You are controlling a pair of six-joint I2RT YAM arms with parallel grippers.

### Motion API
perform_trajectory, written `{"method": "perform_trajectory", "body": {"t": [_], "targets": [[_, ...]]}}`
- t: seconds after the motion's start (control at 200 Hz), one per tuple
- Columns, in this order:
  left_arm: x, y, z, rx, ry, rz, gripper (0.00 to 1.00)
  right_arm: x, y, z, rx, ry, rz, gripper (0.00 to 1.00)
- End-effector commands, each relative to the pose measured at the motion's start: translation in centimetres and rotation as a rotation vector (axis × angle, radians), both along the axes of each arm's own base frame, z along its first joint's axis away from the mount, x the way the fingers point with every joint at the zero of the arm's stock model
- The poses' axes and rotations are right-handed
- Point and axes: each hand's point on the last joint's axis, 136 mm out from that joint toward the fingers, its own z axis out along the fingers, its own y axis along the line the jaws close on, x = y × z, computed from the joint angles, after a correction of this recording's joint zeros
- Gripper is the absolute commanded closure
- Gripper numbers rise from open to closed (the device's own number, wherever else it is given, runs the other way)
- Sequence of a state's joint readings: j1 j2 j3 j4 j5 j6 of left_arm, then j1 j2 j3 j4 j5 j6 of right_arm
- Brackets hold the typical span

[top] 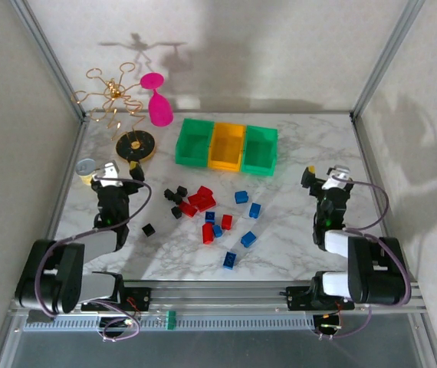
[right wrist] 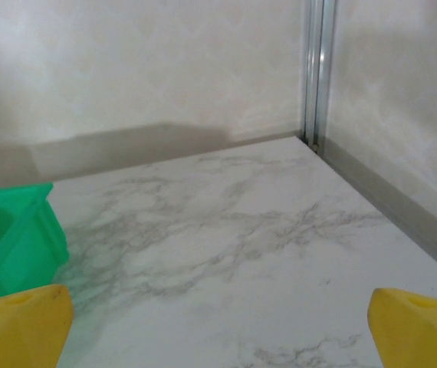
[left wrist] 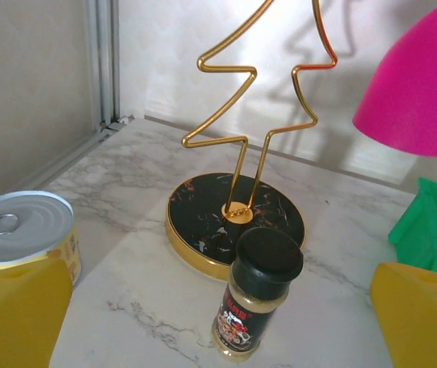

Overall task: Sort the legos into containers by color
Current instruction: Pick up the lego from the center of the table.

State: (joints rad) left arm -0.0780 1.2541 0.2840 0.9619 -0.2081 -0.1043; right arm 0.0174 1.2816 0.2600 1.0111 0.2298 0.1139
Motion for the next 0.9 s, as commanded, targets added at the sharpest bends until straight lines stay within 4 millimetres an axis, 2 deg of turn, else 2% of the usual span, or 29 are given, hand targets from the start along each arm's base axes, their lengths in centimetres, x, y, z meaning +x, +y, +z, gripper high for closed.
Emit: {"method": "perform_trajectory", "body": {"t": [0.0,0.07,0.12,0.255,0.34,0.466,0.611,0.776,0.896], "targets": [[-0.1,0.1,1.1,-0.063,0.022,0.024,0.01,0.0,-0.1,2.8,0.097,-0.031,-0.011,0.01],[-0.4,0.7,1.7,-0.122,0.012,0.063,0.01,0.2,0.3,3.8,0.177,-0.022,0.013,0.01],[-0.6,1.3,1.8,-0.188,0.007,0.101,0.01,0.3,0.6,3.5,0.232,0.017,0.020,0.01],[-0.9,2.4,0.8,-0.367,0.050,0.186,0.01,0.5,1.0,1.8,0.333,0.142,0.011,0.01],[-0.8,2.2,0.1,-0.429,0.109,0.202,0.01,0.3,1.8,1.0,0.385,0.206,0.036,0.01],[-0.7,-0.3,-0.5,-0.505,0.165,0.075,0.01,-0.2,3.7,0.7,0.448,0.257,0.121,0.01],[-1.5,-3.1,-0.5,-0.502,0.225,-0.015,0.01,-0.8,6.3,0.4,0.444,0.342,0.199,0.01],[-2.9,-7.9,0.0,-0.461,0.317,-0.152,0.01,-2.1,10.0,-0.1,0.416,0.447,0.318,0.01],[-4.0,-11.2,-1.2,-0.444,0.441,-0.235,0.01,-3.5,12.8,-0.6,0.394,0.521,0.404,0.01]]}}
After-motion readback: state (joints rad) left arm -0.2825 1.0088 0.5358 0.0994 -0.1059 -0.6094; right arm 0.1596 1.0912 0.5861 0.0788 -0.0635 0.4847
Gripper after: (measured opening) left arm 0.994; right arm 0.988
